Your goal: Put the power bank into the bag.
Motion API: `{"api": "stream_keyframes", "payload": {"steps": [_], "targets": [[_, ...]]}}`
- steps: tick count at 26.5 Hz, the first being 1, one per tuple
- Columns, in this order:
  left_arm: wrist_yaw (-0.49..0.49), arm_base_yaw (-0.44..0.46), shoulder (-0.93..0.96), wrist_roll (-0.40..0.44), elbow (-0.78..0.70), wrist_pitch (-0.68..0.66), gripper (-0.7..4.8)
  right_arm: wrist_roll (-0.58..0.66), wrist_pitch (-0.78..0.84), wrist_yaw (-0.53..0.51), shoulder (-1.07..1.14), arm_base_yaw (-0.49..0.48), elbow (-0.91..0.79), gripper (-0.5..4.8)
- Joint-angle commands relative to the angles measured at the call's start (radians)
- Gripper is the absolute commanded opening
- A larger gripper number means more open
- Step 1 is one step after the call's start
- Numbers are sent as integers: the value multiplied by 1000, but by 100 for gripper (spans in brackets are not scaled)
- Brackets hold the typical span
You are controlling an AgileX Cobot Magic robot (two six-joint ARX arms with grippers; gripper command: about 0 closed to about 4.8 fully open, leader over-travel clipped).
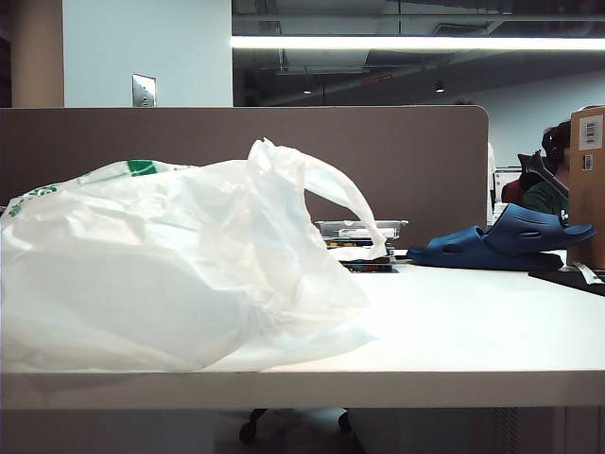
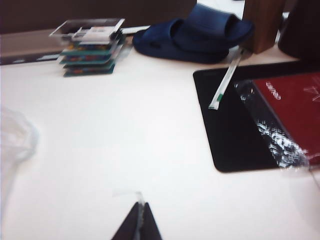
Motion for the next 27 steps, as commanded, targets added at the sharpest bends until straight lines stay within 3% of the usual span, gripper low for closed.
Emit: {"api": "stream_keyframes", "payload": {"steps": [1,17,27], "targets": [[0,3,-80,-5,-54,13,-7,3,94,-2,-51,-1,-34,-5],[-4,2,-227,-6,-183,29,-7,3,203,5,-200,13,-208,-5],[-15,2,-227,-51,-310,201,-7,-1,258,4,-267,13,-343,-5]]}}
